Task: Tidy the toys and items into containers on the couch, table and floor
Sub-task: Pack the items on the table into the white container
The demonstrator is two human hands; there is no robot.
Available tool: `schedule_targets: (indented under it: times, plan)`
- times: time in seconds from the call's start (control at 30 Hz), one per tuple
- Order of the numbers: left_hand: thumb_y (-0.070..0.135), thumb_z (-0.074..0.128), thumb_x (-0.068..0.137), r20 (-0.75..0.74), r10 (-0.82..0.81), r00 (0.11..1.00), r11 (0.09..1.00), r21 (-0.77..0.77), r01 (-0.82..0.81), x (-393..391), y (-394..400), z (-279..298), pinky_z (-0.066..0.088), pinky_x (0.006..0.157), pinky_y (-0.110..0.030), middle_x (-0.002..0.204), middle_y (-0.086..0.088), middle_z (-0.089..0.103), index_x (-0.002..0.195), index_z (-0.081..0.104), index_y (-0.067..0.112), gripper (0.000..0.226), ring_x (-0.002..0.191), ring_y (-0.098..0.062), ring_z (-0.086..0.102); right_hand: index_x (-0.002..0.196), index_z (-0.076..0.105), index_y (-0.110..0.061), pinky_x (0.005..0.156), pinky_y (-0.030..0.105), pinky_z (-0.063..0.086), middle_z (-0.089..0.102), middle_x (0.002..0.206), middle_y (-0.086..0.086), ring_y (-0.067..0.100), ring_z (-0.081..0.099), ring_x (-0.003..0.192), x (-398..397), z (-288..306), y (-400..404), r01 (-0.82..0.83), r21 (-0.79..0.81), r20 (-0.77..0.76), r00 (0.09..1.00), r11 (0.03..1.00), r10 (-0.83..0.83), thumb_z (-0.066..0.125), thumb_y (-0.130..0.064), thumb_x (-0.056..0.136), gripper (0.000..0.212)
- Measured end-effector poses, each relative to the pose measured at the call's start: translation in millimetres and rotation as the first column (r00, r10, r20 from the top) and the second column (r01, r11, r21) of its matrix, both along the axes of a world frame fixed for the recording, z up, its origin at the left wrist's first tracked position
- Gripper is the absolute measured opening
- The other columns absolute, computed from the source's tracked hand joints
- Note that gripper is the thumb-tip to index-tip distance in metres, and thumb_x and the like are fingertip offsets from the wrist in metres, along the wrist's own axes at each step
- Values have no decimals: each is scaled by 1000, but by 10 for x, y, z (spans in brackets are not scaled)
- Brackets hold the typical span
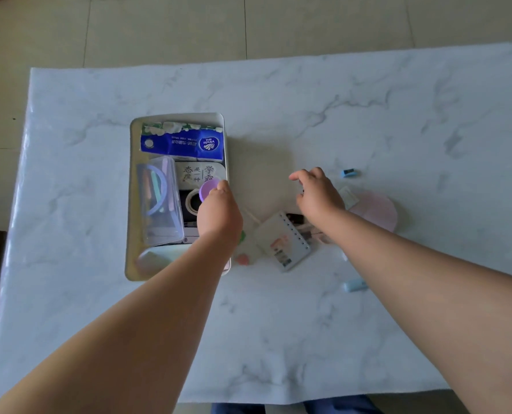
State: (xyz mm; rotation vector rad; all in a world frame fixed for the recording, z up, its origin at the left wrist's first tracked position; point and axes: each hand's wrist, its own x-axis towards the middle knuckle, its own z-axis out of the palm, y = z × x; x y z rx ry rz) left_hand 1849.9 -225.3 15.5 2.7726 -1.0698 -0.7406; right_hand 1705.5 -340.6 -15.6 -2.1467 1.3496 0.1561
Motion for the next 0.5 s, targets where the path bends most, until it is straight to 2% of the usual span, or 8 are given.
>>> schedule_targets:
  times: [0.23,0.27,0.33,0.4,0.43,0.5]
  plan:
    - [-8,46,83,42,57,997,998,2,-57,-395,-118,-9,47,64,-38,111,-16,60,120,45,6,39,88,-36,62,128,53,-20,91,30,42,42,129,11,29,49,116,-572,-26,-272,6,-30,18,1000,1000,-5,48,1,87,47]
    - [-6,48,83,67,83,994,996,12,-84,-422,-134,-4,47,66,-39,117,-15,56,123,44,7,42,94,-35,60,128,53,-19,91,30,42,42,130,11,29,48,117,-631,-32,-301,23,-40,18,1000,999,-22,48,2,87,47]
    - [-2,52,82,200,80,976,996,20,-86,-539,-199,-16,45,83,-39,131,-14,45,132,38,12,54,113,-34,49,127,53,-19,94,33,43,43,130,12,31,47,118,-773,-72,-370,70,-74,26,997,995,-68,46,5,84,50]
    - [1,51,80,340,-41,939,999,-14,49,-676,-299,-47,37,96,-40,138,-14,39,142,31,16,67,122,-34,38,127,54,-18,97,36,43,42,129,14,34,46,119,-869,-116,-417,128,-110,31,992,986,-125,43,7,83,52]
    - [3,51,79,347,-111,931,990,-47,135,-752,-359,-63,36,97,-40,137,-14,41,144,31,17,69,122,-34,38,127,54,-17,97,38,43,42,129,15,35,45,118,-897,-127,-434,156,-126,32,988,980,-153,41,7,83,52]
    - [8,53,80,260,-238,936,960,-85,268,-947,-525,-130,37,94,-39,131,-10,47,140,39,19,62,120,-32,40,128,53,-17,96,37,42,41,128,17,36,45,117,-942,-171,-488,188,-142,31,982,972,-186,39,7,84,51]
